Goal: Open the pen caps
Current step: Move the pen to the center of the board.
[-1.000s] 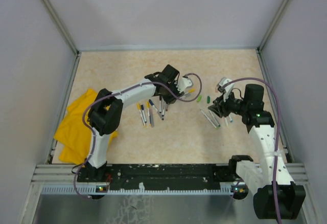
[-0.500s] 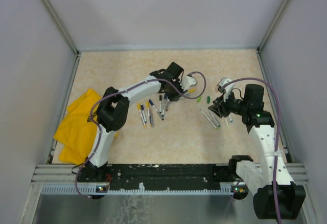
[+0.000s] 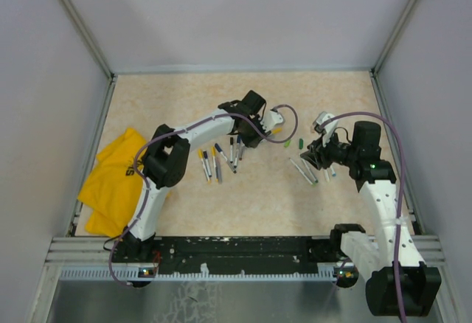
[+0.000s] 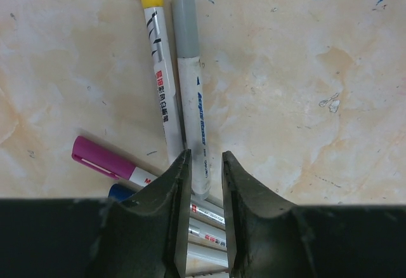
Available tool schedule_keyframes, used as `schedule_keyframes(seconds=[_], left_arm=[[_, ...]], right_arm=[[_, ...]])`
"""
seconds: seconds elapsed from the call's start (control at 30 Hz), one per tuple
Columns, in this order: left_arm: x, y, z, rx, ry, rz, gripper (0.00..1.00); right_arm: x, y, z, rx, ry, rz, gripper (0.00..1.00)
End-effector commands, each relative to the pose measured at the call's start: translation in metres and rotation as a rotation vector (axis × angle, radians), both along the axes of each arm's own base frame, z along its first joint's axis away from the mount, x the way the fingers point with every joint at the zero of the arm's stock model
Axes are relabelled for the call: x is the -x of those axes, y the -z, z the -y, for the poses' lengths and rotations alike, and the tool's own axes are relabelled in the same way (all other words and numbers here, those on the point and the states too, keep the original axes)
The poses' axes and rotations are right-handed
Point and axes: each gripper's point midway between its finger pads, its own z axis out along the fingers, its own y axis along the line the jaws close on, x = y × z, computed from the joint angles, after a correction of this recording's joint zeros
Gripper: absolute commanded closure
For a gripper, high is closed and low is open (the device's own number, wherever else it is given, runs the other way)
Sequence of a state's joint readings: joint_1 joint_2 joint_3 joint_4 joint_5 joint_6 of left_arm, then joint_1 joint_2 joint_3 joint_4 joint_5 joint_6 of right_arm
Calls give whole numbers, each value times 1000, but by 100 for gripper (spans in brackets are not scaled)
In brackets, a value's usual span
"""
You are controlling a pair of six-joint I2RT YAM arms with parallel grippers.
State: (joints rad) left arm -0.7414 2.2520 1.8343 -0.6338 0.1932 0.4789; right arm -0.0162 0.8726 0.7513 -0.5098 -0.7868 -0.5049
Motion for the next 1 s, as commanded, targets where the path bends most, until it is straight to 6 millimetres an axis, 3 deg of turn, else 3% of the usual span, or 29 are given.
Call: schedule_keyframes(seconds=[0.0,0.53,0.77,0.97], left_arm=[[-3,3,1,-5,14,-3,69],[1,13,-1,-38,28,-16,67],[10,19,-8,-81,35,-35,80],[26,7,-17,-64,23,-50,84]], right_arm=[[-6,-13,0,-3,-3,46,60],[-6,-14,0,-4,-4,46,60],[-5,-14,0,-5,-5,46,60],[-5,-14,-1,-6,-7,45,60]])
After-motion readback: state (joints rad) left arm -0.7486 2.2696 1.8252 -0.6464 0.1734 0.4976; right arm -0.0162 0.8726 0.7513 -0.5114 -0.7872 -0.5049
